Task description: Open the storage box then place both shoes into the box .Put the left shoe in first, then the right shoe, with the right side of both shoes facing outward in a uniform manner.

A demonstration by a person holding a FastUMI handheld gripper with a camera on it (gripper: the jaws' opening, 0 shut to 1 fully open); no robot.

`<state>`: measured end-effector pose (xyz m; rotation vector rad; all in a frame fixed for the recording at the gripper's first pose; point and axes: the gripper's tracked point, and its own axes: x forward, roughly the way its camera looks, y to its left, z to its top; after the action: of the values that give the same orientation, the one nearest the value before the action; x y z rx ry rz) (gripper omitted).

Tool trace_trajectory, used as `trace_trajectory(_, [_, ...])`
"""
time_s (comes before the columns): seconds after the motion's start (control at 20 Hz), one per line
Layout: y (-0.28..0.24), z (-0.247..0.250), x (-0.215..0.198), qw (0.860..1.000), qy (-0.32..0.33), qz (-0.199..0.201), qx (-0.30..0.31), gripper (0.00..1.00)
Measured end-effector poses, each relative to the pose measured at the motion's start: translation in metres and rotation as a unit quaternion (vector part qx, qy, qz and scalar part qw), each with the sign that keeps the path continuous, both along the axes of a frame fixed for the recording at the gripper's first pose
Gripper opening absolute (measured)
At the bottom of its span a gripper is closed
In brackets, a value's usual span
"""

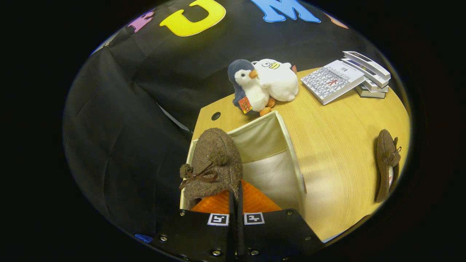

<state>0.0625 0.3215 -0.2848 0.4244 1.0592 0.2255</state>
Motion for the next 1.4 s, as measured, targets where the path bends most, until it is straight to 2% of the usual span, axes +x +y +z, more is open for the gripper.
trace_trajectory(0.45, [0.028, -0.035, -0.012, 0.999, 0.034, 0.01, -0.012, 0.02])
trace_trajectory(0.55, [0.036, -0.032, -0.013, 0.999, 0.03, 0.025, 0.005, 0.1])
trace_trajectory(0.65, [0.037, -0.031, -0.018, 0.999, 0.034, 0.04, 0.003, 0.43])
trace_trajectory(0.7, [0.038, -0.029, -0.02, 0.998, 0.03, 0.052, 0.009, 0.51])
trace_trajectory(0.8, [0.044, -0.019, -0.019, 0.997, 0.012, 0.066, 0.024, 1.0])
trace_trajectory(1.1, [0.017, 0.029, -0.013, 0.993, -0.051, 0.105, 0.012, 0.98])
trace_trajectory(1.4, [-0.042, 0.072, -0.01, 0.991, -0.091, 0.098, 0.019, 0.98])
